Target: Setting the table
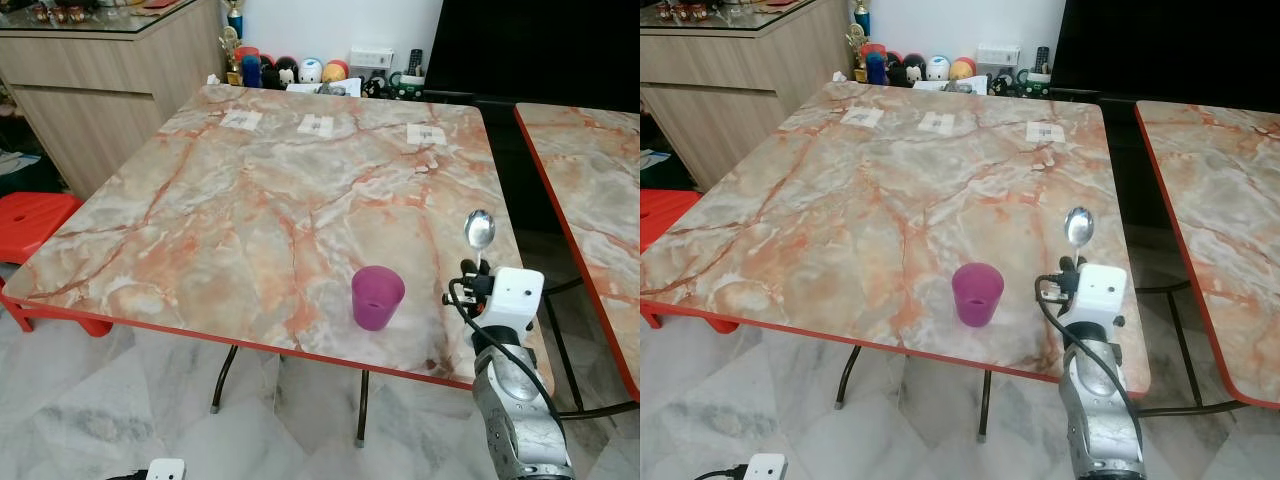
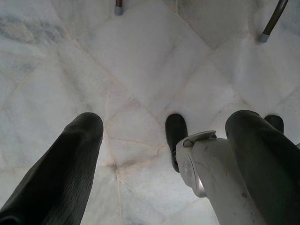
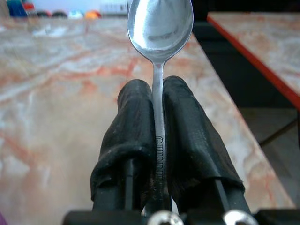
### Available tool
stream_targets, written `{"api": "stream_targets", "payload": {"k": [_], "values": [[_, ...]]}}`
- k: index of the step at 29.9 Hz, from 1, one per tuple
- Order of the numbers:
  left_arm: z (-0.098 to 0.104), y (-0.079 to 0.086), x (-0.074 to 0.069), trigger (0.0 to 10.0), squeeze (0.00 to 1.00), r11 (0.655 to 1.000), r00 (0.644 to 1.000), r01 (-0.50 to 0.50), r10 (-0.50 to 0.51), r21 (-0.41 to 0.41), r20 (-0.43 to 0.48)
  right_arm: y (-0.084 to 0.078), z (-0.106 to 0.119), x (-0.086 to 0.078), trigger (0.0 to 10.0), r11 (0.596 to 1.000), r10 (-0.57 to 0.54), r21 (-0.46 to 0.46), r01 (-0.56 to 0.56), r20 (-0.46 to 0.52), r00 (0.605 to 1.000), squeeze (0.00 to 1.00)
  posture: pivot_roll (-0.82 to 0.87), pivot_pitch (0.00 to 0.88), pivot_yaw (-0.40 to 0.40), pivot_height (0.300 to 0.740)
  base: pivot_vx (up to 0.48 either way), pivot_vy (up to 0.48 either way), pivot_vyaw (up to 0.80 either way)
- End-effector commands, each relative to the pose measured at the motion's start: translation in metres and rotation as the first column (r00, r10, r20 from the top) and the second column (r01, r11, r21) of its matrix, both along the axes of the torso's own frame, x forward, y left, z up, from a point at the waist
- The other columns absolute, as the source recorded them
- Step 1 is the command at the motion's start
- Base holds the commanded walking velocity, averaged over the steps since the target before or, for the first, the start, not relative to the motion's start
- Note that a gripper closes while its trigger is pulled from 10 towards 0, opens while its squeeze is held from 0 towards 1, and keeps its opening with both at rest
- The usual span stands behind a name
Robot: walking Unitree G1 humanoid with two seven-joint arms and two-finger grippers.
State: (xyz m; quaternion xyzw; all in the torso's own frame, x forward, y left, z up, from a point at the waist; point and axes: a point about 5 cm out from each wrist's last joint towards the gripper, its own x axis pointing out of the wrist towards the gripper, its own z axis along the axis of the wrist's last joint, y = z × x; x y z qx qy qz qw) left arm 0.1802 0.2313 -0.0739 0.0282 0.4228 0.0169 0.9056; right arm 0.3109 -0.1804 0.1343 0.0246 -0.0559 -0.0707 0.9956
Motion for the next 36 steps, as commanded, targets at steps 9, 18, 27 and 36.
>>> {"api": "stream_targets", "payload": {"k": [9,18,27,36], "values": [[-0.004,0.002,-0.009,10.0,0.0,0.999,0.999,0.024,-0.023,0.027,-0.036,0.0,0.018,0.001,10.0,0.999,0.002,-0.034,0.001,0.083,0.997,0.0,-0.01,0.066,-0.002,0.74,0.0,-0.472,0.0],[-0.004,0.002,-0.009,10.0,0.0,0.999,0.999,0.027,-0.026,0.029,-0.037,0.002,0.019,0.002,10.0,1.0,0.007,-0.014,-0.006,0.083,0.997,0.0,-0.01,0.071,-0.003,0.74,0.0,-0.472,-0.18],[-0.003,0.003,-0.008,10.0,0.0,0.999,0.999,0.024,-0.023,0.029,-0.035,0.002,0.02,0.002,10.0,1.0,0.0,-0.017,0.001,0.09,0.996,0.0,-0.01,0.088,-0.002,0.74,0.0,-0.472,-0.34],[-0.003,0.003,-0.006,10.0,0.0,0.999,0.999,0.019,-0.018,0.028,-0.032,0.004,0.024,0.004,10.0,1.0,-0.001,-0.019,0.003,0.096,0.995,0.0,-0.02,0.103,0.001,0.74,0.0,-0.472,0.0]]}}
